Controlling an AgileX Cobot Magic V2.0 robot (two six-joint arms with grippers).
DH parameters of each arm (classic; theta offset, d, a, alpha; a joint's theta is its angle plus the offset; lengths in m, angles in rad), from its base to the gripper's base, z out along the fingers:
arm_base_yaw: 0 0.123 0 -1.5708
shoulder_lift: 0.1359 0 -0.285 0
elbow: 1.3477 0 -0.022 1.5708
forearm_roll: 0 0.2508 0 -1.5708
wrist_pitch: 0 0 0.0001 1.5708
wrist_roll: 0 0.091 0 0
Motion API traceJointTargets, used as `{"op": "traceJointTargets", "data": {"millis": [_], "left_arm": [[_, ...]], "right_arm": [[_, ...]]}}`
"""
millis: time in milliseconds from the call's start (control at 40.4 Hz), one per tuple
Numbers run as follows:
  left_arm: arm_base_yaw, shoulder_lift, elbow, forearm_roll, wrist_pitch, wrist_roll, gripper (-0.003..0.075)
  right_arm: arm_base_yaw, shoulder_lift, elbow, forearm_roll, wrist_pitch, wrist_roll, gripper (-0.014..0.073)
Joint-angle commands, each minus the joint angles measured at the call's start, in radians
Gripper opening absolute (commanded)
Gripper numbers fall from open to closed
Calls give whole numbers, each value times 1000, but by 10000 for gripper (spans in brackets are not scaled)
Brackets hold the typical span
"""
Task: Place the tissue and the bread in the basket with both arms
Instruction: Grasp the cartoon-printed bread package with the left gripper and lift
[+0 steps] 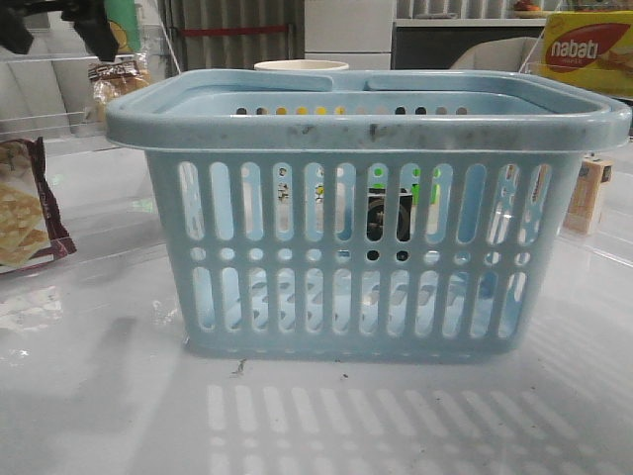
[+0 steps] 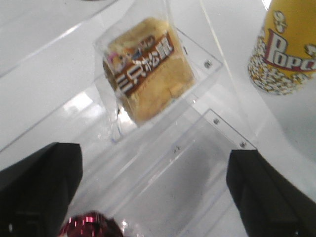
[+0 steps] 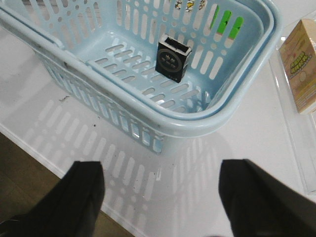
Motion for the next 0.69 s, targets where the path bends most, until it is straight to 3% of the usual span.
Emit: {"op": "traceJointTargets", "data": {"millis": [0,223,297,495,668], "left_arm": [[13,54,-132,-16,-66,-2,634],[20,221,-271,-16,-152,-2,634],[20,249,-283,-16,-184,-2,602],[20,260,-299,-16,-175,-2,317],[20,223,-351,-16,-58,-2,133]], "right_arm": [[2,-6,-24,-8,-65,-5,588],[2,-6,-24,-8,-65,-5,588],[2,-6,-24,-8,-65,-5,588],[2,-6,-24,-8,-65,-5,588],[2,-6,-24,-8,-65,-5,588]]}}
